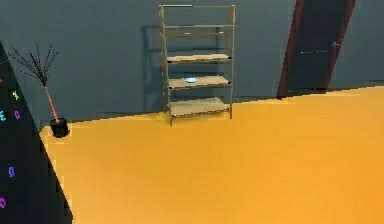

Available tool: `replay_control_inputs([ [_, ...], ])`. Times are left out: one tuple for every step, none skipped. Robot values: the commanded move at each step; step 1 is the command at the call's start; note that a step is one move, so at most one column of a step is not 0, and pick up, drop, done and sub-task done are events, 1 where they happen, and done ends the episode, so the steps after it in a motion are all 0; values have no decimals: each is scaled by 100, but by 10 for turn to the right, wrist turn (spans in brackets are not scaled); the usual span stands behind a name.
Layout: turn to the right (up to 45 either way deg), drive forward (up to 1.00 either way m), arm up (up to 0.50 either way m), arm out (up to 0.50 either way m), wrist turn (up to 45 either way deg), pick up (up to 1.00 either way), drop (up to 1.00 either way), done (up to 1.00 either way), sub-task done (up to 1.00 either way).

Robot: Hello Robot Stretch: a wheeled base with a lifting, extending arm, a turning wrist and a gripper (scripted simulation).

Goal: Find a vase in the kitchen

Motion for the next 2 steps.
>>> replay_control_inputs([
  [-150,0,0,0,0,0,0,0,0],
  [0,100,0,0,0,0,0,0,0],
])
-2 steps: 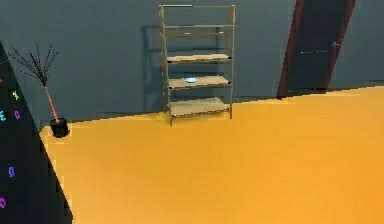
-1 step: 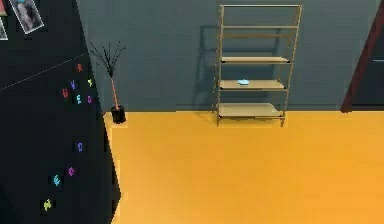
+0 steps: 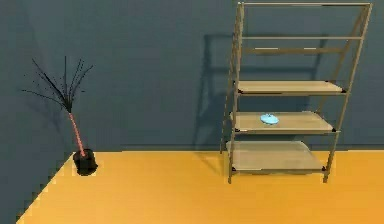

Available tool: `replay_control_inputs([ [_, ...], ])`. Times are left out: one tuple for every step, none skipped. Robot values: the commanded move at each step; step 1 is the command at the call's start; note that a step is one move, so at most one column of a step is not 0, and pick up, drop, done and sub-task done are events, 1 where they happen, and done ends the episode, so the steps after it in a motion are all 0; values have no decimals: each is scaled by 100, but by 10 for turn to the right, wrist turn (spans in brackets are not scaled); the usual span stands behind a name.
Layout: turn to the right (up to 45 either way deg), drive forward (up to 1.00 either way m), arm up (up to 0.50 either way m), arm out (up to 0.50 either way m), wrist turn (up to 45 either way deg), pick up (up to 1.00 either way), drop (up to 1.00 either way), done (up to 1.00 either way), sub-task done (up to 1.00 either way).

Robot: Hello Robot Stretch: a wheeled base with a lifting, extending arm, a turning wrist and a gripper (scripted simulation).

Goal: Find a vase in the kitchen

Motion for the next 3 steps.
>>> replay_control_inputs([
  [0,95,0,0,0,0,0,0,0],
  [450,0,0,0,0,0,0,0,0],
  [0,0,0,0,0,0,0,100,0],
])
